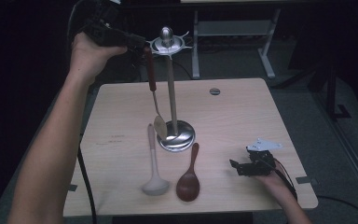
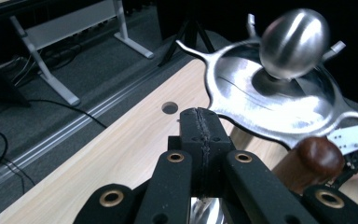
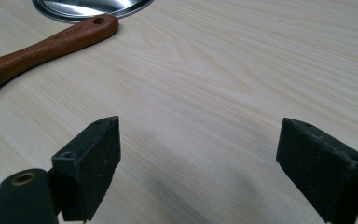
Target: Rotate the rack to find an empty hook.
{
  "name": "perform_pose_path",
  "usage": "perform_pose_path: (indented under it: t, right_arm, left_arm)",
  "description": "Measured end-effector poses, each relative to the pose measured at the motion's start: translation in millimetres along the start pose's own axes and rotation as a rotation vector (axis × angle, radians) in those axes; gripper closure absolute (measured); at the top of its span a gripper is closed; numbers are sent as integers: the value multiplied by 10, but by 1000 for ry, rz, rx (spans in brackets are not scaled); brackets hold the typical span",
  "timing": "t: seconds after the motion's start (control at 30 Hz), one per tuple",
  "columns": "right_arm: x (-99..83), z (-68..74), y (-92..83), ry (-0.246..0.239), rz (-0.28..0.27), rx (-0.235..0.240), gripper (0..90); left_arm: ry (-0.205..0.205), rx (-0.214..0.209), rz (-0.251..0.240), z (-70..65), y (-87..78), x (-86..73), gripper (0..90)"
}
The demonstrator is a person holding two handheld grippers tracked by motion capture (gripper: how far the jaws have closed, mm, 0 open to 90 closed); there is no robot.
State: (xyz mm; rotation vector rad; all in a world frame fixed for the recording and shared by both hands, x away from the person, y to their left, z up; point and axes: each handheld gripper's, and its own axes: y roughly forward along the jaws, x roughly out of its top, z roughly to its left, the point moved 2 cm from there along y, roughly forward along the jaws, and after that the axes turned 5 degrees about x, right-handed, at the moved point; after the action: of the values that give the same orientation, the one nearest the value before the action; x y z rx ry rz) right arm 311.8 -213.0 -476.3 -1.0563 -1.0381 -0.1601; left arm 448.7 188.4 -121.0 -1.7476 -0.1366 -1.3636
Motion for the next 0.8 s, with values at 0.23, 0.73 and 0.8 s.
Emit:
perform_pose_path:
  t: [0.23,0.73,0.8]
  right_arm:
    - [-3,-1,3,0,1,2,136]
    - [-5,9,14,-5,5,12,136]
    - [-2,10,17,-12,5,14,136]
  left_arm:
    - [-20,-11,-14,69,65,33,899]
    - [-22,4,2,68,-149,-187,898]
    - [-22,4,6,68,-185,-250,898]
